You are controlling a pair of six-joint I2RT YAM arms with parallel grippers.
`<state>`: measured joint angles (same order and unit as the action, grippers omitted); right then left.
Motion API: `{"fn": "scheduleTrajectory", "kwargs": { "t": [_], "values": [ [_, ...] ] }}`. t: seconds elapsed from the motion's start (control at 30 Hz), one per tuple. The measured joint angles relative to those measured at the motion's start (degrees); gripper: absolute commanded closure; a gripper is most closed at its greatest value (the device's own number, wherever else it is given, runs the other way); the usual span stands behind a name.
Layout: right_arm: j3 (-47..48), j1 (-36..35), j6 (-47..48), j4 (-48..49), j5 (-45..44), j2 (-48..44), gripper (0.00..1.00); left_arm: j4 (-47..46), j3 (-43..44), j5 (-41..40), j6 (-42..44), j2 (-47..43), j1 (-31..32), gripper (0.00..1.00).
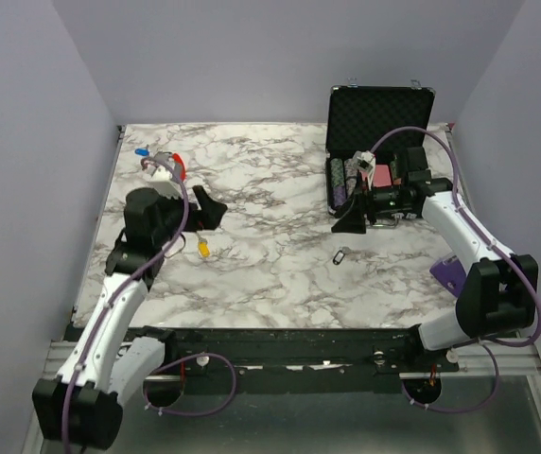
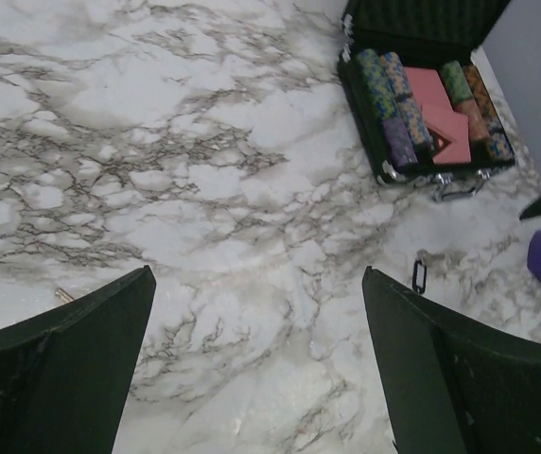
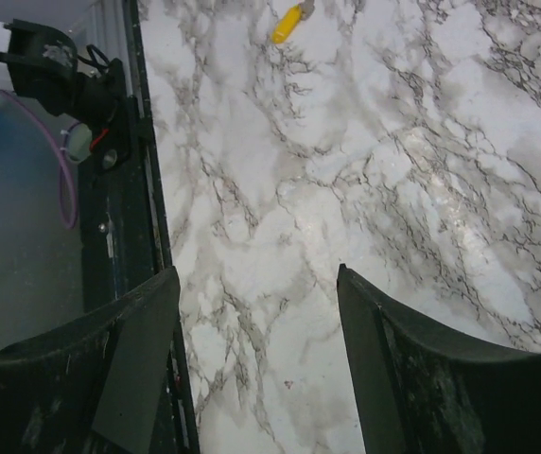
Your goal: Put the keys on the keyring
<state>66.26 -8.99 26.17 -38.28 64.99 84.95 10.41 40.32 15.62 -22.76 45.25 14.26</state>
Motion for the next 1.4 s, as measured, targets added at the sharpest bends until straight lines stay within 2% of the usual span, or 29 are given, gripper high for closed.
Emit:
{"fn": "scheduleTrajectory", "kwargs": {
  "t": [0.07, 0.23, 0.3, 0.47, 0.6, 0.73, 0.9, 1.03, 1.13, 1.37, 1.4],
  "values": [
    [-0.61, 0.07, -0.66, 1.55, 1.79, -0.11, 0.24, -0.42, 4.0, 3.67, -2.47, 7.28, -6.4, 0.01],
    [-2.23, 0.09, -1.36, 4.02, 4.39, -1.4, 0.25, 1.68, 15.15, 8.37, -3.67, 24.72, -16.52, 0.02],
    [-2.36, 0.09, -1.95, 4.59, 5.01, -1.79, 0.24, 3.17, 19.76, 8.68, -3.1, 30.62, -18.84, 0.01],
    [-2.38, 0.09, -2.8, 5.62, 6.27, -2.34, 0.24, 8.63, 31.69, 7.52, -1.03, 43.82, -22.97, 0.1],
    [-2.38, 0.11, -3.1, 5.66, 6.54, -2.47, 0.25, 10.21, 37.2, 6.88, -1.53, 51.93, -25.57, 0.16],
    [-2.38, 0.11, -3.26, 5.64, 6.54, -2.47, 0.24, 11.19, 38.05, 4.28, -3.58, 56.68, -26.58, 0.28],
    [-2.36, 0.11, -3.21, 5.62, 6.62, -2.47, 0.24, 13.64, 39.17, -0.48, -5.16, 60.26, -26.1, 0.32],
    [-2.36, 0.11, -3.21, 5.6, 6.71, -2.47, 0.24, 18.47, 47.41, -6.34, -3.34, 65.51, -24.63, 0.34],
    [-2.36, 0.11, -3.19, 5.57, 6.71, -2.47, 0.24, 22.36, 54.27, -12.44, -0.02, 69.72, -22.25, 0.42],
    [-2.36, 0.11, -3.04, 5.51, 6.8, -2.47, 0.24, 30.34, 63.17, -20.83, 6.84, 76.15, -18.93, 0.44],
    [-2.36, 0.11, -3.02, 5.49, 6.82, -2.45, 0.24, 31.23, 63.89, -21.53, 7.37, 76.83, -18.71, 0.48]
  ]
}}
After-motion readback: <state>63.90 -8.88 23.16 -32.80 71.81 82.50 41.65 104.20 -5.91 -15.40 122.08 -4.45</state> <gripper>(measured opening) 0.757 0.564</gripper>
